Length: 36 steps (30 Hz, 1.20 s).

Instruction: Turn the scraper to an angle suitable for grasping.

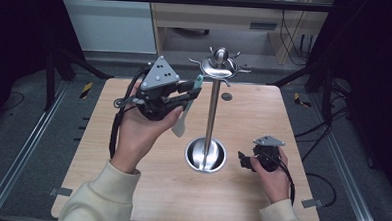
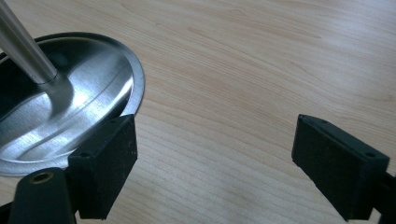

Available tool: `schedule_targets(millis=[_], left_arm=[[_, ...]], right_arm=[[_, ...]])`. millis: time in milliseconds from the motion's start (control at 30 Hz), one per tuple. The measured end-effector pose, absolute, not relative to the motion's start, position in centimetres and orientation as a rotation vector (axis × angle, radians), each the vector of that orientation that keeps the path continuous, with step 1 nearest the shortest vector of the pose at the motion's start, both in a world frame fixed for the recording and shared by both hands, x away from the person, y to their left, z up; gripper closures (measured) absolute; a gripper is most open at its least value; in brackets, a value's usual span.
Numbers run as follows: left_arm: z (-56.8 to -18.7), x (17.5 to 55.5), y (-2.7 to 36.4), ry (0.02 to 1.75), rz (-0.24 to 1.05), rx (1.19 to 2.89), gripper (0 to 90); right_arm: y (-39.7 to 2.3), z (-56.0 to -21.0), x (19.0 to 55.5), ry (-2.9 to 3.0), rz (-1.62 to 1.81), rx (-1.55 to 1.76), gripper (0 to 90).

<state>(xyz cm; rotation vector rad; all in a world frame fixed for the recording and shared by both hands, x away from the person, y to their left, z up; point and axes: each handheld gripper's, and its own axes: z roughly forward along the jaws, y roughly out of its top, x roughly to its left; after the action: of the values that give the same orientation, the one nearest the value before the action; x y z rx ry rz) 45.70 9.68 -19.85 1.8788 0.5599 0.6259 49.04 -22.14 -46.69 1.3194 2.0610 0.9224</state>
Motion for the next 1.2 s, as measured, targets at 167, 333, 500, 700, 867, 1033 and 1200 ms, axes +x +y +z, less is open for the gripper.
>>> schedule_targets(millis=[167, 333, 500, 700, 867, 1033, 1200], left_arm=[[-19.77, 45.86, 9.51, 0.560, 0.627, 1.875, 73.6], [-19.98, 45.94, 9.34, 0.561, 0.627, 1.872, 73.6], [-20.10, 46.01, 9.31, 0.562, 0.620, 1.861, 73.6], [-20.22, 46.05, 9.47, 0.552, 0.620, 1.858, 73.6], [-20.47, 45.90, 9.57, 0.559, 0.616, 1.835, 73.6], [-20.31, 45.94, 9.55, 0.552, 0.625, 1.849, 73.6], [-20.39, 46.20, 9.54, 0.549, 0.602, 1.843, 73.5]], right_arm=[[-22.17, -46.67, 49.05, 2.059, 0.928, 1.319, 14.5], [-22.14, -46.67, 49.01, 2.059, 0.927, 1.323, 14.5], [-22.14, -46.71, 49.03, 2.061, 0.929, 1.321, 14.5], [-22.36, -46.71, 49.10, 2.056, 0.932, 1.335, 14.5], [-22.17, -46.68, 49.01, 2.063, 0.931, 1.324, 14.4], [-22.28, -46.65, 49.08, 2.064, 0.934, 1.319, 14.4], [-22.39, -46.68, 49.13, 2.058, 0.937, 1.334, 14.4]])
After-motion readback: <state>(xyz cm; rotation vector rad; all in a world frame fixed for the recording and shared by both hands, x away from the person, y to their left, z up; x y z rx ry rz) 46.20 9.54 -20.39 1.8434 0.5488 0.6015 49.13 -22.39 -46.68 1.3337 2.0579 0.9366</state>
